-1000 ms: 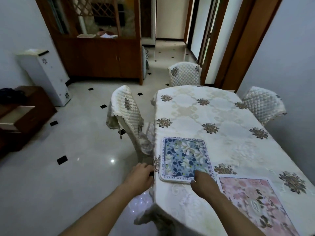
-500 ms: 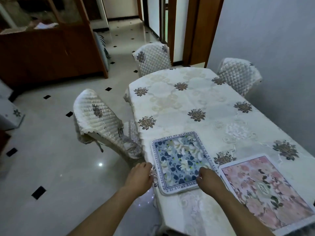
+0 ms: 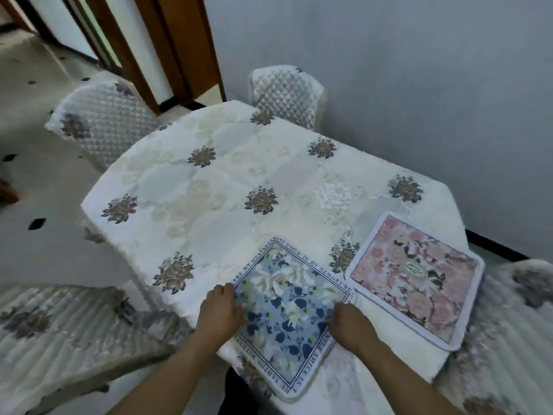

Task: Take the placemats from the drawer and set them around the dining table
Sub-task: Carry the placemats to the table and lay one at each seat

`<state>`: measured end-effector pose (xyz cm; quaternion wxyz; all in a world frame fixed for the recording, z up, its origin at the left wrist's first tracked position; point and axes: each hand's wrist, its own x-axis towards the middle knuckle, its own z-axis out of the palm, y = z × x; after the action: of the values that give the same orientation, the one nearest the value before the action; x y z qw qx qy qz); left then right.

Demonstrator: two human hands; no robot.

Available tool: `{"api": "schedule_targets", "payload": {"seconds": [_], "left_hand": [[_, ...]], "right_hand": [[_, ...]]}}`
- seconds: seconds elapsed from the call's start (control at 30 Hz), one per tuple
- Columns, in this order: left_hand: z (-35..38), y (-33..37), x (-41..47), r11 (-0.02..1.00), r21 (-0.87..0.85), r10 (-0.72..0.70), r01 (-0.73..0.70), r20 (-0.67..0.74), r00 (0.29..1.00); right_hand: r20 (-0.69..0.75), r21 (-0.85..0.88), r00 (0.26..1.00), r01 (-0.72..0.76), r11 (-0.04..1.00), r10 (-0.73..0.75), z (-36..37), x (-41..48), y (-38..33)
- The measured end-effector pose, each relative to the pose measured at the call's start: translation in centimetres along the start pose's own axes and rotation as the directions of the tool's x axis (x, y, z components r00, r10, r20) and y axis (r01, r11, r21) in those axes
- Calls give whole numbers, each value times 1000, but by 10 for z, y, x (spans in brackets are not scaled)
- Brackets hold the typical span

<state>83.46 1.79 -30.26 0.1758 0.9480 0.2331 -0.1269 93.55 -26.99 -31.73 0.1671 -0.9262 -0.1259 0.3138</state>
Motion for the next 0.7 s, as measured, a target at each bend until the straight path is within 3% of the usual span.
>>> {"api": "schedule_targets", "payload": {"seconds": [0.1,0.17,0.33,0.5,0.7], "left_hand": [[-1,-21,37,999,17,26,-27,16,1000],[-1,-33,55,999,24,44,-46,89,995],[-1,-46,75,986,-6,165,-167,181,969],[-7,-42,73,974,-115,208,-194,134,969],[-21,-37,51,936,-331,182,-120,162,970]], "right_hand": [[-68,195,969,-221,956,238,16,-9,-12],[-82,373,915,-338,864,394,28,-14,-23],[-110,602,781,-440,666,615,57,-22,-48],[-57,735,688,-462,496,724,70,-27,-60],[10,834,695,-403,378,719,85,-44,-73]]}}
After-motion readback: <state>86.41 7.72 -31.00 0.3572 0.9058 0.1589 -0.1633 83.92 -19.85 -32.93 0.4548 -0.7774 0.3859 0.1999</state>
